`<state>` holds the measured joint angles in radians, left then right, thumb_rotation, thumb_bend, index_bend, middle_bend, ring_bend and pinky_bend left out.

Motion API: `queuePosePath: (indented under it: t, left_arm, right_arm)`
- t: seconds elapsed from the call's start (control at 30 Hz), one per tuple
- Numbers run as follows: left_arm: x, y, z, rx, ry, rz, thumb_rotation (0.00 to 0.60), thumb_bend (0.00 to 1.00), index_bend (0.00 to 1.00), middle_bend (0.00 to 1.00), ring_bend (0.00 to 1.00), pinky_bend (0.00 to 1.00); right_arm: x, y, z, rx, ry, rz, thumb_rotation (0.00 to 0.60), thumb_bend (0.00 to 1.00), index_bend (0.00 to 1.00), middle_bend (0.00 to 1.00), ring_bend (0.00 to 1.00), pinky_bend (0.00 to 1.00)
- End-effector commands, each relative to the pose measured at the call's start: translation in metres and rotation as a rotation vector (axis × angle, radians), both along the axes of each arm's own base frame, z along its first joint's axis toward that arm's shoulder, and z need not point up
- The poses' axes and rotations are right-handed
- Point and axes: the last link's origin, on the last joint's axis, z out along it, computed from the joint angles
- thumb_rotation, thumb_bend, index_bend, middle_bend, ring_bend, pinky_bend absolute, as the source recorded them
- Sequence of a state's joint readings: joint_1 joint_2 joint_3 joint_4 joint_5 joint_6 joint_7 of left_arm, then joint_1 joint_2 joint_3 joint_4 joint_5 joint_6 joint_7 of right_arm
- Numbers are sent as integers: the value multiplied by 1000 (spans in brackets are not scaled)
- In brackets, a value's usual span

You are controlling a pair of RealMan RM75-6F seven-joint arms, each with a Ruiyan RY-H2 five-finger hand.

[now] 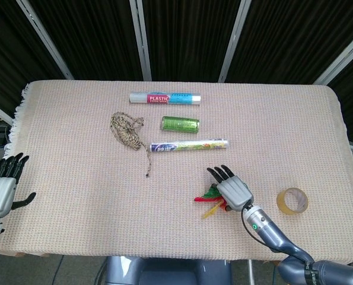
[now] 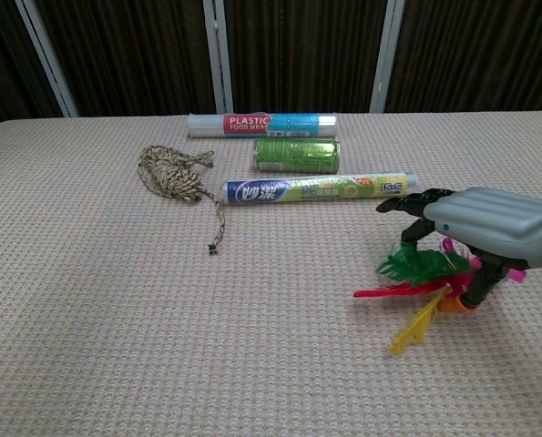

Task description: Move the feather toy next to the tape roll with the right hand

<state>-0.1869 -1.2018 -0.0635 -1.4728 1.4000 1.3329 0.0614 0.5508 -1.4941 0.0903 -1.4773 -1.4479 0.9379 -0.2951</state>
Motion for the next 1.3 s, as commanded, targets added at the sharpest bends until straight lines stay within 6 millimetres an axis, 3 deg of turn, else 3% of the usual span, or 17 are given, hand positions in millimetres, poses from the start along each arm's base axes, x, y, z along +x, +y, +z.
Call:
queuePosePath:
  t: [0.03,0.2,0.73,0.93,1.3]
  left_arm:
    - [1,-1,-1,-2,0,-3,600,237,0,0,0,0]
    - [2,-3,-3,-11,4,-6,600,237,0,0,0,0]
    - [7,-8,-8,-27,7,-24,600,236,0,0,0,0]
    - [11,-10,-11,-35,3,-34,600,236,0,0,0,0]
    - [15,-15,-11,-52,-9,-61,600,237,0,0,0,0]
  right_arm:
    - [1,-1,1,-28,-26,12,600,163,674,127,0,0]
    - [-4,-6,15,-88,-51,18,600,179,754,194,0,0]
    - [-52,2,90,-257,-46,-75,600,181,739,205,0,0]
    - [-64,9,96,-258,-83,-114,600,185,739,210,0,0]
    - [-51,26,100,-280,-302,-146,600,186,697,204,0,0]
